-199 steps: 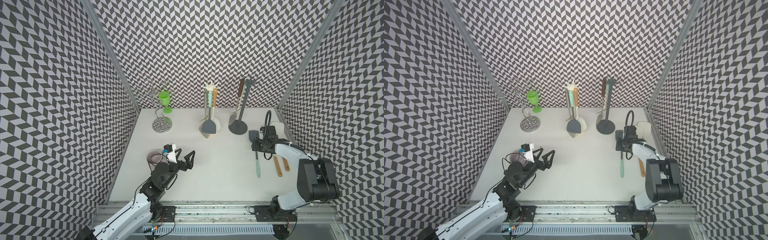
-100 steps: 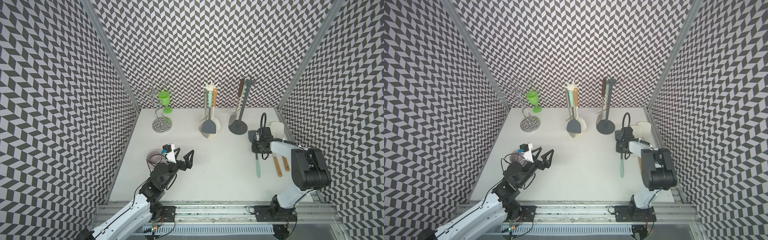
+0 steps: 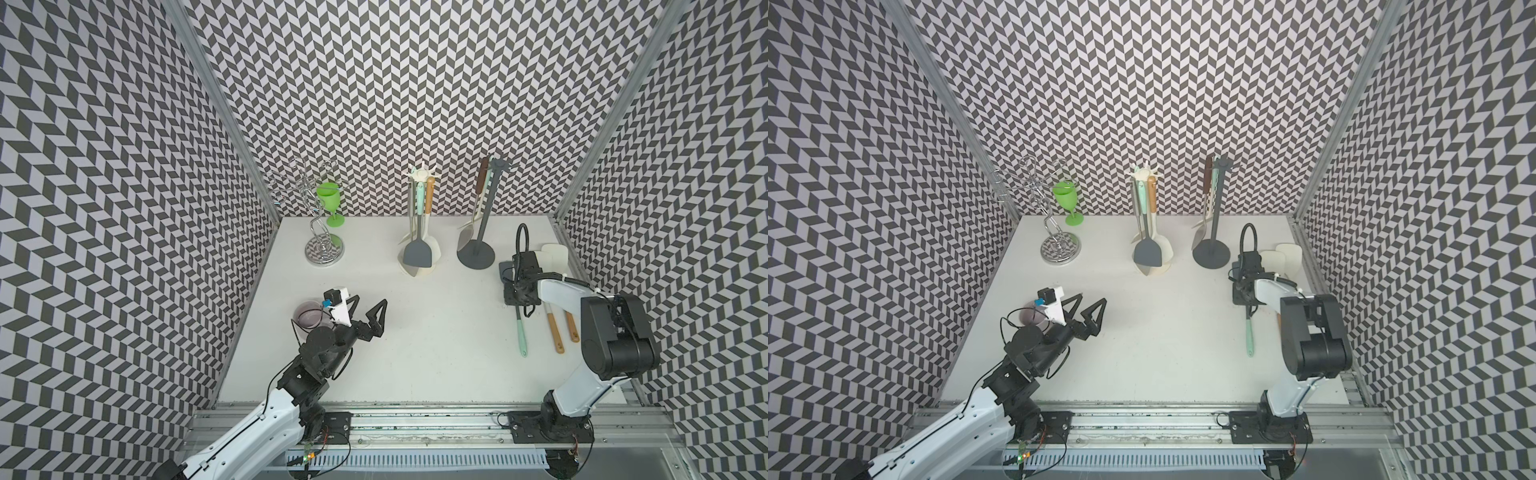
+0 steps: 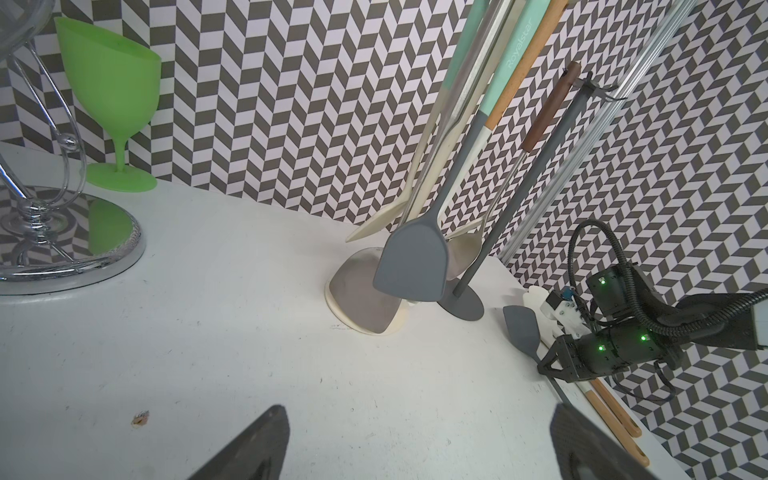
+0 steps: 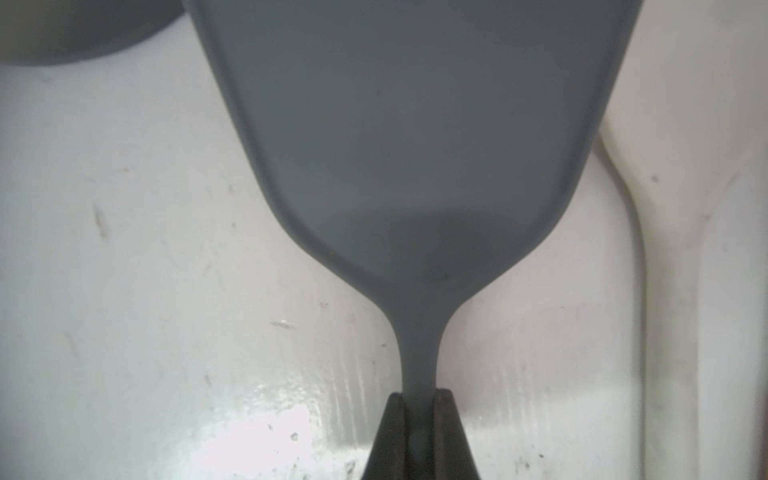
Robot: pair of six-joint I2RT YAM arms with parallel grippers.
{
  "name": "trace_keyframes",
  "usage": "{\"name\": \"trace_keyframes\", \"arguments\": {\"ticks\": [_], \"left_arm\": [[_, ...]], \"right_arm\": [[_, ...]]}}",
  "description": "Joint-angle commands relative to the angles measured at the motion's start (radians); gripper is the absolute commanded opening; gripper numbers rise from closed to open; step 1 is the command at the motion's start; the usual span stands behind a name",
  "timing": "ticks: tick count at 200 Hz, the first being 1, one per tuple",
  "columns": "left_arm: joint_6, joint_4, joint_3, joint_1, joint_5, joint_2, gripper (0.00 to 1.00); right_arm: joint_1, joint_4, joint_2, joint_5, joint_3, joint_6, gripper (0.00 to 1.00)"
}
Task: Take the spatula off the kitchen utensil rack
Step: Adjust the spatula at the center of the board.
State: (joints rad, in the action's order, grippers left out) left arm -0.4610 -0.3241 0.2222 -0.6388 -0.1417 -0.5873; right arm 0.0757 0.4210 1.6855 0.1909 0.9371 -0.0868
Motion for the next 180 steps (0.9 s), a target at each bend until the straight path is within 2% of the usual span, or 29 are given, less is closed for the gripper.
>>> {"name": "trace_keyframes", "arguments": {"ticks": [1,140,147,162,180], "left_arm": [[0.017,-0.001,-0.012,0.005,-0.007,0.011,1.00],[0.024,0.002,-0.018,0.005,-0.011,0.030,1.00],[0.024,0.002,-0.018,0.005,-0.010,0.030,1.00],[0.024,0.003,-0.018,0.006,-0.009,0.029,1.00],[0.025,0.006,-0.014,0.005,-0.007,0.032,1.00]], "right_arm": [[0.002,0.005,-0.042,0.097,0.028,0.029,0.00],[-0.037,-0.042,0.047,0.147,-0.014,0.072,0.00],[-0.037,-0.044,0.046,0.155,-0.014,0.072,0.06],[-0.039,-0.045,0.041,0.163,-0.012,0.076,0.28],[-0.037,-0.038,0.026,0.157,-0.005,0.076,0.39]]}}
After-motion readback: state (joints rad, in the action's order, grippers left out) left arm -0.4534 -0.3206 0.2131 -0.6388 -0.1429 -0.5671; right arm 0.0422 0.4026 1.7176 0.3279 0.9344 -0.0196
